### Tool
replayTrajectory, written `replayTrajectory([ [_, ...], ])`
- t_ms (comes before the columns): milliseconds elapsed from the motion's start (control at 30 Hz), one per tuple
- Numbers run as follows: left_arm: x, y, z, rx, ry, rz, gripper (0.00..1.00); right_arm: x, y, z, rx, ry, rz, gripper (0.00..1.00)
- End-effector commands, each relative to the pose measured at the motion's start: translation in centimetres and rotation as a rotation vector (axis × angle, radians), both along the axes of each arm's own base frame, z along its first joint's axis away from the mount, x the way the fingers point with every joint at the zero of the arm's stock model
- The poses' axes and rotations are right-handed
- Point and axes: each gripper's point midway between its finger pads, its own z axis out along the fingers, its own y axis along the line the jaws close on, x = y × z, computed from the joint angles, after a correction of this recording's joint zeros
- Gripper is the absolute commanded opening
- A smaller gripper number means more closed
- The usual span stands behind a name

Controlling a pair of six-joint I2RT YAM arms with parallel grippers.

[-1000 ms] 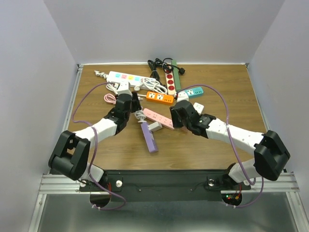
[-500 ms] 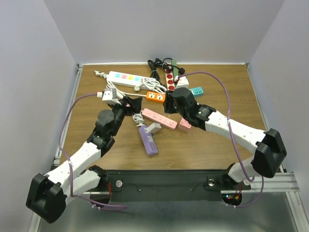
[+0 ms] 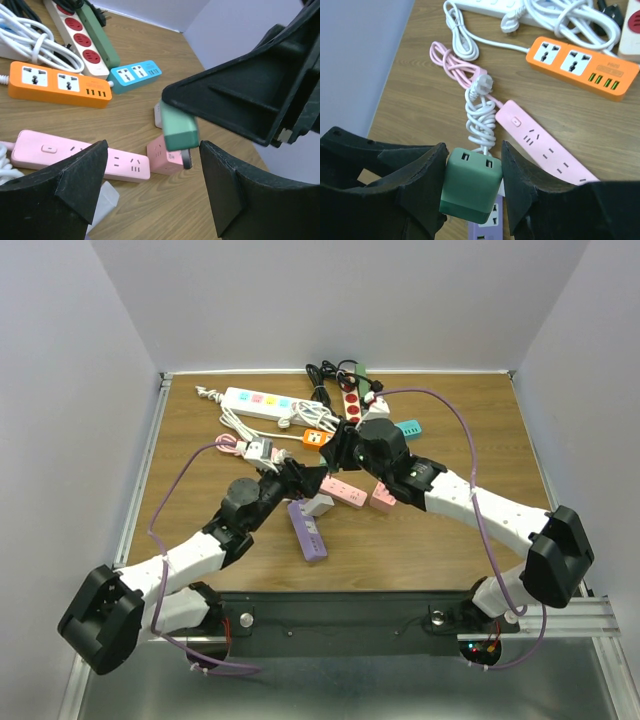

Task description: Insert the plug

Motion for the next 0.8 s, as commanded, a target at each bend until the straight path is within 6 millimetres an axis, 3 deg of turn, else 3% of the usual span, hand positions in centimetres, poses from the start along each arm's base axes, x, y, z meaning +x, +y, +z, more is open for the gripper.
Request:
replayTrajectory([
  [0, -0.2, -1.5, 4.3, -0.097, -0.100, -0.057, 0.85, -0.2, 1.0, 2.5, 0.107, -0.037, 0.027, 0.00],
  [233, 0.2, -3.1, 3.6, -0.116, -0.091, -0.114, 0.84, -0.7, 1.1, 2.5, 0.119, -0.035, 0.049, 0.00],
  [300, 0.0, -3.4, 3.8, -0.129, -0.105, -0.130, 0.74, -0.9, 1.2, 2.6, 0.122, -0.037, 0.058, 0.00],
  [400, -0.4, -3.4, 4.1, -0.147, -0.134, -0.149, 0.50, -1.4, 1.2, 2.5, 0.123, -0.032, 0.079, 0.00],
  [433, -0.6, -3.3, 4.5, -0.151, -0.148, -0.149, 0.36, -1.7, 1.2, 2.5, 0.126, -0.029, 0.092, 0.00],
  [500, -0.9, -3.1, 4.8, -0.148, -0.176, -0.156, 0.17, -2.1, 1.2, 2.1, 0.116, -0.027, 0.110, 0.00],
  [533, -1.3, -3.2, 5.1, -0.139, -0.199, -0.175, 0.00, -2.3, 1.2, 2.0, 0.108, -0.030, 0.130, 0.02],
  [567, -1.6, -3.3, 5.2, -0.130, -0.208, -0.191, 0.00, -2.4, 1.2, 2.1, 0.111, -0.029, 0.136, 0.09],
  [633, -2.5, -3.8, 5.6, -0.108, -0.240, -0.251, 0.00, -2.5, 0.8, 2.1, 0.095, -0.043, 0.160, 0.37],
  [667, -2.8, -3.9, 5.6, -0.092, -0.252, -0.270, 0.00, -2.7, 0.8, 2.2, 0.098, -0.045, 0.185, 0.74],
  [700, -2.9, -3.8, 5.5, -0.065, -0.266, -0.285, 0.00, -2.4, -0.1, 3.0, 0.095, -0.073, 0.198, 0.88],
  [733, -3.7, -4.1, 5.5, -0.050, -0.284, -0.338, 0.00, -2.7, -0.4, 3.5, 0.102, -0.083, 0.232, 1.00],
  [767, -4.0, -4.2, 5.4, -0.034, -0.285, -0.365, 0.00, -2.9, -0.7, 4.2, 0.108, -0.101, 0.253, 1.00],
])
